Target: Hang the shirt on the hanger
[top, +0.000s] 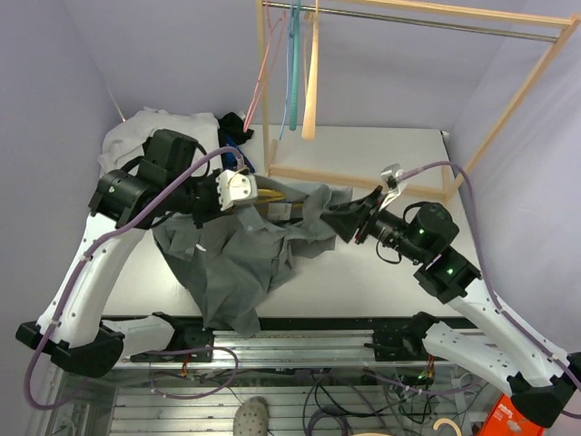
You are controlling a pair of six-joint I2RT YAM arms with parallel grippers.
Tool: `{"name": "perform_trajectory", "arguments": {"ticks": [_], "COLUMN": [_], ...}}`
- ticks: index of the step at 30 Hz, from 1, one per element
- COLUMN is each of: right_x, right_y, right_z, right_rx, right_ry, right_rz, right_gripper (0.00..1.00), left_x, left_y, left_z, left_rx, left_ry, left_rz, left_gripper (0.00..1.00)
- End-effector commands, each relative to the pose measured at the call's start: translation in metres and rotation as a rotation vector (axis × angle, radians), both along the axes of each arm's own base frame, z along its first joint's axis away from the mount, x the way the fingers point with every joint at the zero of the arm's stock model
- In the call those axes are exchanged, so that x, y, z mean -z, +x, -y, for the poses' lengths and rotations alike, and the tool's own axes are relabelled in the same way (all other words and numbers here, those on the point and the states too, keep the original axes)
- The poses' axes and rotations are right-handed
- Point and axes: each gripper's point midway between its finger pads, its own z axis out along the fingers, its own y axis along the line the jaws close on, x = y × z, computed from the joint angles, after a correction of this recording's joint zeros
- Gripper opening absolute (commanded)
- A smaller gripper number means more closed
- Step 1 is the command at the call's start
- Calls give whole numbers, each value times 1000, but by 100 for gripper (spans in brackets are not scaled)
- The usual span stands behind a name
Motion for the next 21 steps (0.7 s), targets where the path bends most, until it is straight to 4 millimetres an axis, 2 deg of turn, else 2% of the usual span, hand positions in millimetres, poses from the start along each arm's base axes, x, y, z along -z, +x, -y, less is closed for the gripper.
{"name": "perform_trajectory", "arguments": {"ticks": [1, 2, 3, 6, 11, 12, 15, 21], "right_x": [2, 6, 6, -3, -46, -50, -53, -36], "right_y": [-54, -62, -69, -75, -73, -73, -76, -58], "right_z": [-31, -34, -35, -26, 9, 14, 21, 13], "right_rx": [-363, -413, -449, -438, -248, -223, -199, -169], "right_ry": [51, 47, 46, 39, 74, 87, 128, 82], "right_rz": [25, 17, 13, 70, 237, 252, 268, 202], "right_gripper": [68, 88, 99, 100, 100, 100, 100, 99], "left_x": [-16, -17, -18, -20, -16, -14, -9, -10], "left_y": [-5, -3, -1, 9, 16, 16, 17, 15], "left_z": [13, 13, 14, 12, 9, 8, 6, 5], "left_rx": [72, 69, 67, 34, 25, 26, 20, 18], "left_ry": [-84, -87, -87, -80, -47, -40, -28, -32], "left_rz": [49, 52, 60, 87, 108, 108, 114, 112], "left_gripper": [7, 7, 7, 7, 7, 7, 7, 7]}}
